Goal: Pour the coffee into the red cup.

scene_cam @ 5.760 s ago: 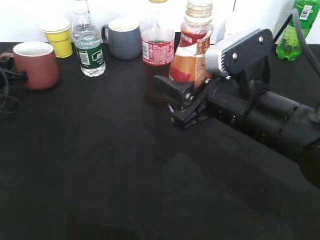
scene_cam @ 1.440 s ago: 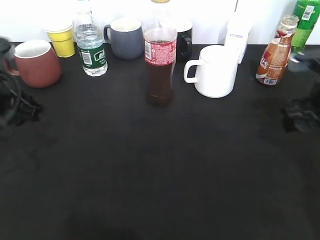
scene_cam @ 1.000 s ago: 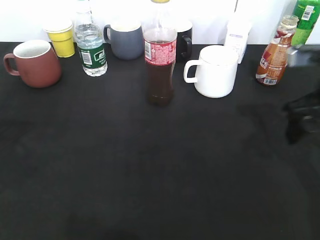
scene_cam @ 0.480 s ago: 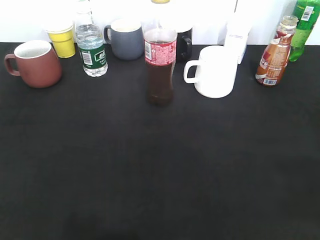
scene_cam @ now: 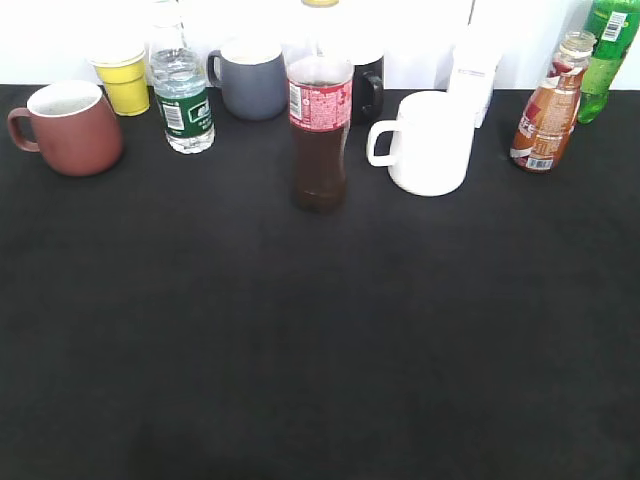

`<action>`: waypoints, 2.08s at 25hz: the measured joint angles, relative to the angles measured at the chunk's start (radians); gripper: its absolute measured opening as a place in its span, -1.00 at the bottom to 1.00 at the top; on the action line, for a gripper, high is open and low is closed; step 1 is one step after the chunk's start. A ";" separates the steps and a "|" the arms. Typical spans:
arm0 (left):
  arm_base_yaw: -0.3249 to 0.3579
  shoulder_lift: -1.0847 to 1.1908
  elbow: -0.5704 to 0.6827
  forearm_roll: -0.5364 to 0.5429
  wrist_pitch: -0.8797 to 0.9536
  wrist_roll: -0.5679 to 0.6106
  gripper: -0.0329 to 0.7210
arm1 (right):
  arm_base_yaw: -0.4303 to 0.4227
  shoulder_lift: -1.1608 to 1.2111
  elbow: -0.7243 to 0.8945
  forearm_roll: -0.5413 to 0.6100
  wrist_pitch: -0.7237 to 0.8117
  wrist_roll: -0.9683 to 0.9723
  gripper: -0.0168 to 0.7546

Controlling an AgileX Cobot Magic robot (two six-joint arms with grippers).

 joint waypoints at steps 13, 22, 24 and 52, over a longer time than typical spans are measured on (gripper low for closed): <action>0.000 0.000 0.030 0.001 -0.055 0.000 0.33 | 0.000 0.000 0.012 0.004 -0.019 0.000 0.56; 0.000 -0.038 0.030 0.001 -0.056 0.000 0.33 | 0.000 -0.002 0.012 0.004 -0.021 0.000 0.55; 0.014 -0.098 0.030 0.002 -0.056 0.000 0.33 | -0.006 -0.007 0.012 0.004 -0.023 0.000 0.55; 0.324 -0.411 0.032 -0.003 -0.055 0.061 -0.28 | -0.167 -0.271 0.013 0.008 -0.029 -0.001 0.55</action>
